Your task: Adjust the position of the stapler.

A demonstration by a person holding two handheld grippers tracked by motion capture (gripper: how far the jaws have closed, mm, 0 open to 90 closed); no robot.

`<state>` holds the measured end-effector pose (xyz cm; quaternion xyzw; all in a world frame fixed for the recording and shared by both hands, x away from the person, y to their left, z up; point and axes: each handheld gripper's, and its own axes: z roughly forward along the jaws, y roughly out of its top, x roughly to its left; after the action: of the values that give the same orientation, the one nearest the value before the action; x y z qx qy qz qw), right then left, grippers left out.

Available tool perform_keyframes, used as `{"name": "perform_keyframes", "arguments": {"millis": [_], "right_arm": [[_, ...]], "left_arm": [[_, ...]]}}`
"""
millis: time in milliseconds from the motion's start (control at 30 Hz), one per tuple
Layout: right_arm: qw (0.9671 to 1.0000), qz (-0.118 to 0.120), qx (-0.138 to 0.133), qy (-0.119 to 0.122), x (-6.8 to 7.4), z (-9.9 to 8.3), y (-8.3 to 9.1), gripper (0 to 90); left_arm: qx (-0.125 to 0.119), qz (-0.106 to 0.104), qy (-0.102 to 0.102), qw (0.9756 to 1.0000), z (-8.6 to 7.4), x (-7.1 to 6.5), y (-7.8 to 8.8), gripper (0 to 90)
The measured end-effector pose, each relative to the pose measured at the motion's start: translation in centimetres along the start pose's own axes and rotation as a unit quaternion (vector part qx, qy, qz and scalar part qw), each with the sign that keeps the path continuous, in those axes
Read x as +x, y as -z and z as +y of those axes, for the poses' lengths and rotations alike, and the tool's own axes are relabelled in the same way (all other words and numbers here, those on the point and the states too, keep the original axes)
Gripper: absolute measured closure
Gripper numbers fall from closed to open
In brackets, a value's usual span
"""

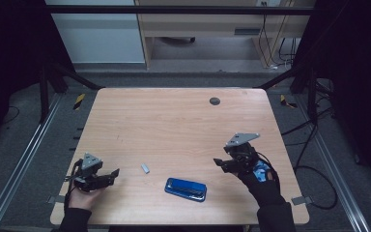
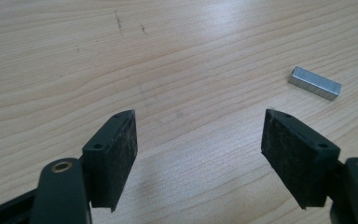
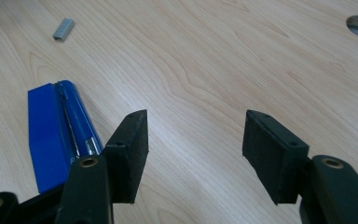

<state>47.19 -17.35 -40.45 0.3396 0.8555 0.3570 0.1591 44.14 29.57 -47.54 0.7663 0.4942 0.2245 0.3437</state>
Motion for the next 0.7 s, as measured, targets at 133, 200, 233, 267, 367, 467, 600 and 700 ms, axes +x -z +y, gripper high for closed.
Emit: {"name": "perform_keyframes", "arguments": {"millis": [133, 200, 233, 267, 367, 467, 600, 700], "right_arm": [[0.9997, 0.01, 0.011, 0.017, 0.5, 1.0, -0.4, 41.1], [0.9995, 0.015, 0.018, 0.023, 0.9, 1.5, -0.5, 41.3], [0.9992, 0.017, 0.022, 0.029, 1.0, 1.7, -0.6, 41.3], [0.999, 0.02, 0.024, 0.03, 1.2, 1.9, -0.7, 41.3], [0.9985, 0.028, 0.032, 0.036, 1.5, 2.3, -1.0, 41.4], [0.9968, 0.045, 0.046, 0.047, 2.4, 3.1, -1.5, 41.4], [0.9945, 0.059, 0.061, 0.06, 3.1, 3.8, -1.9, 41.7], [0.993, 0.07, 0.07, 0.064, 3.6, 4.1, -2.3, 42.1]], "left_arm": [[0.001, 0.0, 0.0, 1.0, 0.0, 0.0, 0.0, 26.6], [0.003, -0.001, -0.001, 1.0, 0.0, 0.0, 0.0, 26.7], [0.004, 0.0, -0.002, 1.0, 0.0, 0.0, 0.0, 26.7], [0.004, 0.0, -0.004, 1.0, 0.0, 0.0, -0.1, 26.6], [0.005, 0.0, -0.005, 1.0, 0.0, 0.0, -0.1, 26.6], [0.008, -0.001, -0.006, 1.0, 0.0, 0.0, -0.1, 26.6], [0.007, -0.001, -0.002, 1.0, 0.0, 0.0, -0.2, 26.6], [0.008, -0.001, -0.001, 1.0, 0.0, -0.1, -0.2, 26.6]]}}
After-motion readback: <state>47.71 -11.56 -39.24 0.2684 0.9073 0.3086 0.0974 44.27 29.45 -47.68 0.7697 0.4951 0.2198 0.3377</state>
